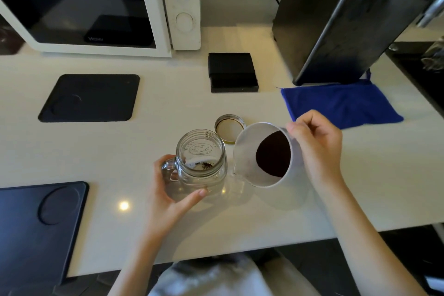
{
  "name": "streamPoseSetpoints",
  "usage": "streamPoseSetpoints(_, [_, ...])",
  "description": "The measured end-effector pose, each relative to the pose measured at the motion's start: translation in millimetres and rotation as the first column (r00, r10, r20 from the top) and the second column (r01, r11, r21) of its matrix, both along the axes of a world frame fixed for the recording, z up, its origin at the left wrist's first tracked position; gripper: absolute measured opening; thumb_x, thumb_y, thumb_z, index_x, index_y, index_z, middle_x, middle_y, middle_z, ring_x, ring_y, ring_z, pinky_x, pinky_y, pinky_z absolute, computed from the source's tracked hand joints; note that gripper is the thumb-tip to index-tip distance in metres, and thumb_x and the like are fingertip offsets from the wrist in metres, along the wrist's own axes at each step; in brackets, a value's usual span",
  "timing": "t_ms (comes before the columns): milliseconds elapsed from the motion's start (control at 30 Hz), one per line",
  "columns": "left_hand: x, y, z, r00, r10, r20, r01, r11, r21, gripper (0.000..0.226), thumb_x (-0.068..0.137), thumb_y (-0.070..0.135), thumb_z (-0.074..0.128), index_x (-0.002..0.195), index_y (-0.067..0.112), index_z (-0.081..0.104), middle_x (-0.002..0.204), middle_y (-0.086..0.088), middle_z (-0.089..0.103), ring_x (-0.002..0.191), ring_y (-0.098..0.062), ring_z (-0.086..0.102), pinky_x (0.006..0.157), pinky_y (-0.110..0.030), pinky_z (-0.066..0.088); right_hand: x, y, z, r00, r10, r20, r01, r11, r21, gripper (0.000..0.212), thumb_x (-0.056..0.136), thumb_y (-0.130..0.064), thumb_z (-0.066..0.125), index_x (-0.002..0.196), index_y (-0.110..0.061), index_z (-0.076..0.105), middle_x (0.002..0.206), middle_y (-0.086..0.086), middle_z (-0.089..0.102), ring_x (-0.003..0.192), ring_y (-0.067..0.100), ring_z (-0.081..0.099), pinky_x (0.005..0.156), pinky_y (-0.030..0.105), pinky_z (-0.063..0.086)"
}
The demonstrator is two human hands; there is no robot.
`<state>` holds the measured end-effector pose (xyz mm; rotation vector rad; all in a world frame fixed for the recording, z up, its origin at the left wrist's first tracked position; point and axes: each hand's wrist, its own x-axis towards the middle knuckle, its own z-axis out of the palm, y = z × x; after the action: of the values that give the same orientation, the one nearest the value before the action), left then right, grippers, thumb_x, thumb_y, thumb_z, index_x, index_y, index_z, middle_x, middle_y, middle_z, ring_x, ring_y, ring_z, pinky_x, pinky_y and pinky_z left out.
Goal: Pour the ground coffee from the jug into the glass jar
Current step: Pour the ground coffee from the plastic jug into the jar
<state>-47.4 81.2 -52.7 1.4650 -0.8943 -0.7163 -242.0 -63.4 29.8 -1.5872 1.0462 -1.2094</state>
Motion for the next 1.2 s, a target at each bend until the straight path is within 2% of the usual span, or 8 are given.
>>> streamPoseSetpoints(133, [0,1,4,1.0,-0.01,0.021,0.01,1.0,-0.005,0.08,0.046,0.066,0.076,0.112,0.036,0.041,0.102,0.028,0.062,0.093,0.003,0.061,0.079,-0.013,0.046,2,1,-3,0.998,0.05,-0.042,-0.05,0.999,-0.009,0.039,0.067,-0.03,0.059,0.059,0.0,0.036,0.055,0.003,0.034,0.054,0.007,0.033,0.051,0.014,0.032])
streamPoseSetpoints(333, [4,4,9,0.997,-0.043,0.061,0.042,0.999,0.015,0.074,0.049,0.072,0.069,0.112,0.047,0.039,0.104,0.012,0.064,0.095,0.002,0.06,0.079,-0.012,0.044,0,0,-10,0.999,0.035,0.0,-0.035,0.999,-0.018,0.033,0.068,-0.03,0.058,0.055,-0.011,0.034,0.051,-0.01,0.034,0.052,0.004,0.033,0.051,0.011,0.031])
streamPoseSetpoints(433, [7,4,11,0.999,-0.045,0.029,0.047,0.997,-0.064,0.064,0.064,0.068,0.061,0.116,0.037,0.041,0.111,0.014,0.059,0.101,-0.01,0.056,0.086,-0.024,0.043,1,-4,-14,0.999,0.032,-0.008,-0.032,0.999,0.001,0.031,0.07,-0.032,0.058,0.055,-0.017,0.035,0.049,-0.014,0.035,0.053,0.004,0.033,0.052,0.013,0.032])
streamPoseSetpoints(600, [0,-12,21,0.973,0.162,-0.166,-0.178,0.98,-0.088,0.02,0.078,0.036,0.046,0.072,0.018,0.052,0.062,0.02,0.057,0.064,0.004,0.047,0.064,-0.01,0.036,0,-13,-15,1.0,0.009,0.016,-0.01,0.999,0.036,0.031,0.073,-0.028,0.06,0.05,-0.03,0.04,0.049,-0.015,0.04,0.054,0.002,0.036,0.054,0.012,0.035])
streamPoseSetpoints(800, [0,-29,25,0.938,0.199,-0.285,-0.23,0.97,-0.08,0.045,0.089,0.009,0.048,0.046,0.021,0.044,0.04,0.016,0.037,0.041,0.0,0.033,0.044,-0.01,0.029,-5,-20,-16,0.997,-0.071,0.041,0.067,0.995,0.079,0.028,0.077,-0.023,0.058,0.055,-0.019,0.042,0.051,-0.014,0.042,0.054,0.002,0.039,0.054,0.011,0.036])
streamPoseSetpoints(933, [5,-36,31,0.957,0.19,-0.219,-0.213,0.974,-0.083,0.049,0.087,0.009,0.053,0.041,0.022,0.045,0.039,0.014,0.036,0.042,-0.001,0.031,0.043,-0.014,0.027,-6,-23,-14,0.985,-0.159,0.074,0.144,0.974,0.176,0.035,0.08,-0.019,0.057,0.049,-0.023,0.041,0.047,-0.011,0.038,0.054,0.009,0.035,0.052,0.021,0.033])
streamPoseSetpoints(1067, [10,-43,45,0.978,0.197,-0.062,-0.199,0.98,-0.022,0.044,0.072,0.036,0.063,0.04,0.016,0.041,0.037,0.005,0.033,0.043,-0.01,0.029,0.043,-0.023,0.024,-6,-32,4,0.961,-0.256,0.103,0.233,0.952,0.198,0.034,0.085,-0.006,0.053,0.054,-0.018,0.045,0.046,-0.013,0.043,0.044,-0.001,0.039,0.044,0.012,0.035])
streamPoseSetpoints(1200, [9,-49,54,0.983,0.166,0.082,-0.168,0.986,0.021,0.049,0.074,0.037,0.065,0.039,0.017,0.038,0.035,0.006,0.032,0.042,-0.007,0.029,0.043,-0.019,0.024,0,-43,36,0.978,-0.199,0.066,0.195,0.978,0.069,0.024,0.082,-0.016,0.057,0.062,-0.03,0.055,0.063,-0.012,0.055,0.065,0.003,0.053,0.061,0.022,0.045])
